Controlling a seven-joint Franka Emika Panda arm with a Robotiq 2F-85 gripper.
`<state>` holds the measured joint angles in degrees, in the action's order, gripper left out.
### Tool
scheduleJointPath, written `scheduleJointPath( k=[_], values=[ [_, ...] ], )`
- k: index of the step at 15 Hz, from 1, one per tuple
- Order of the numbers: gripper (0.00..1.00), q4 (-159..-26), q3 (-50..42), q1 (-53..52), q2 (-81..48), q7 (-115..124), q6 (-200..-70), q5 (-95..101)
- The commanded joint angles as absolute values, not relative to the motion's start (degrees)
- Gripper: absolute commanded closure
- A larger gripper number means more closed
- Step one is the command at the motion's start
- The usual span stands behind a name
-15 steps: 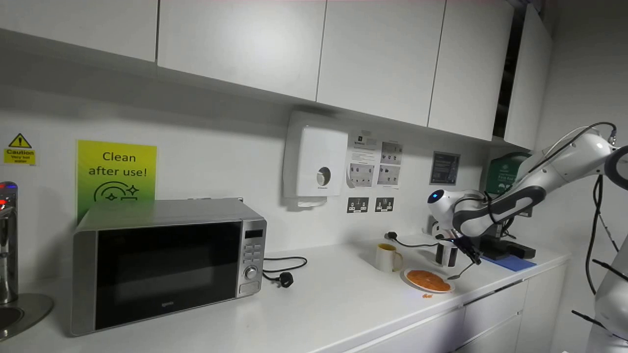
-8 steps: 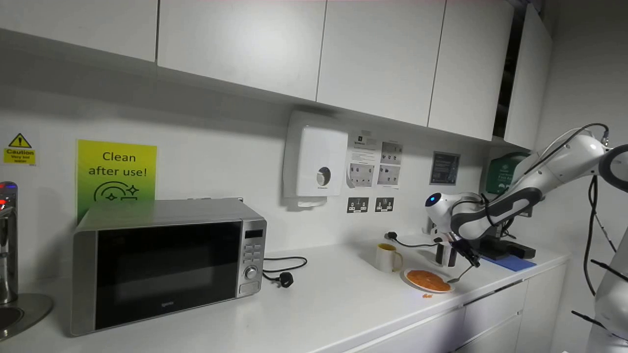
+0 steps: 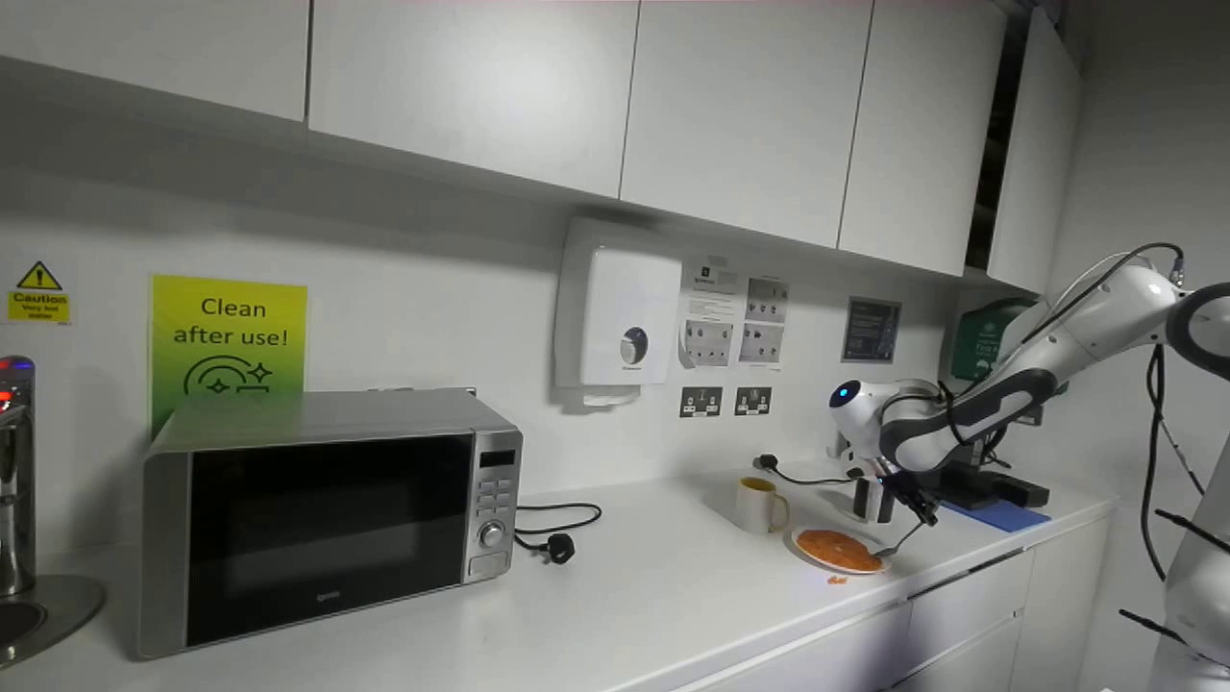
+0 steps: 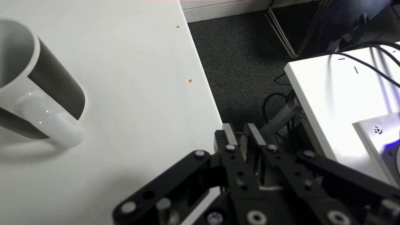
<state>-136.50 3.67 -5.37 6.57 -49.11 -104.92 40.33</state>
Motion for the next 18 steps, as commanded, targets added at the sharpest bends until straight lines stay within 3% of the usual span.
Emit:
scheduleJointPath(
  k=[1,18],
  values=[
    [0.97,-135.2,3.8,-5.5,5.7,-48.9,-105.2,40.1],
    [0.97,-131.5,5.1,-5.6,1.4,-48.9,-105.4,39.7]
  ],
)
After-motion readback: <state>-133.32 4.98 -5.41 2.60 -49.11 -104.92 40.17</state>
